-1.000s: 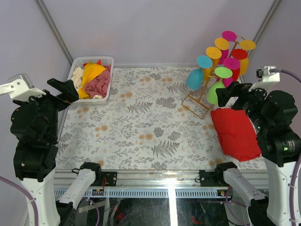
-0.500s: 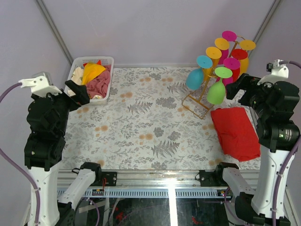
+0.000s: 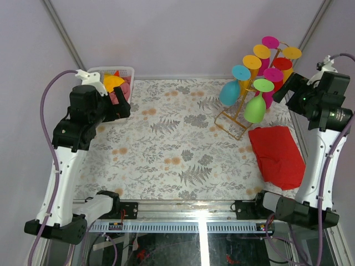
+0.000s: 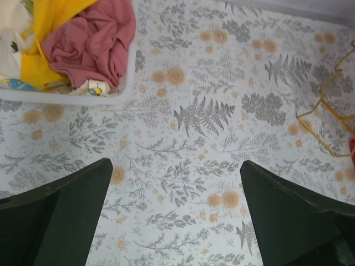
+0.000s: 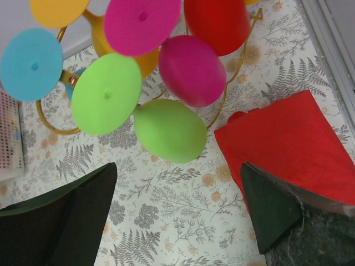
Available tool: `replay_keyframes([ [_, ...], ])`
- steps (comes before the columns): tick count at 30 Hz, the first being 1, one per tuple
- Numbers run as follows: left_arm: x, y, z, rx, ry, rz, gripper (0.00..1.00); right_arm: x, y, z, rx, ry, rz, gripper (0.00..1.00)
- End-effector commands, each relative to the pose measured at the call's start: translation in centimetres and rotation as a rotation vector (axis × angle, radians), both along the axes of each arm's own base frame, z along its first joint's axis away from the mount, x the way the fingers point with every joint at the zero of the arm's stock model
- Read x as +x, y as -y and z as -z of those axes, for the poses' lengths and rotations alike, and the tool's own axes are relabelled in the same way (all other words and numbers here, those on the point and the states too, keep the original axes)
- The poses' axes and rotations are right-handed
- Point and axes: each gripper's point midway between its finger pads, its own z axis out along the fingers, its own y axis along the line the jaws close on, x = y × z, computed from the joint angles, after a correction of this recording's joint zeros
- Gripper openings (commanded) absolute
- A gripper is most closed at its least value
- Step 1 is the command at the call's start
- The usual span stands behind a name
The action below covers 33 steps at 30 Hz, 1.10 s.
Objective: Take the wine glass off the wine glass rack
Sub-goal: Pick up the wine glass from the wine rack.
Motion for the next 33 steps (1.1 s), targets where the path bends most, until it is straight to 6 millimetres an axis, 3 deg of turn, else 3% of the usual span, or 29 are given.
replay_keyframes([
  [1,-0.7,1.3,-0.2,-0.028,-0.026,0.066,1.0,0.2,1.2,-2.6,0.08,0.043,0.008,1.0],
  [6,-0.4,2.0,-0.6,-0.064,-0.036,0.083,1.0,0.7,3.8,-3.9,0.121,0.076,0.051,1.0],
  [12,0.4,2.7,-1.4,-0.138,-0.043,0.082,1.0,1.9,4.9,-4.9,0.203,0.123,0.015,0.98],
  [16,0.7,3.2,-1.4,-0.175,-0.044,0.095,1.0,1.5,4.5,-5.9,0.183,0.168,-0.001,0.97],
  [19,1.1,3.5,-1.3,-0.211,-0.054,0.087,1.0,1.1,4.1,-5.5,0.197,0.175,0.0,0.96],
  [26,1.4,3.9,-2.0,-0.272,-0.017,0.076,1.0,1.3,1.5,-6.0,0.352,0.218,-0.087,0.9],
  [33,0.5,4.2,-2.4,-0.277,0.0,0.107,1.0,1.3,1.1,-4.8,0.399,0.193,-0.099,0.87],
])
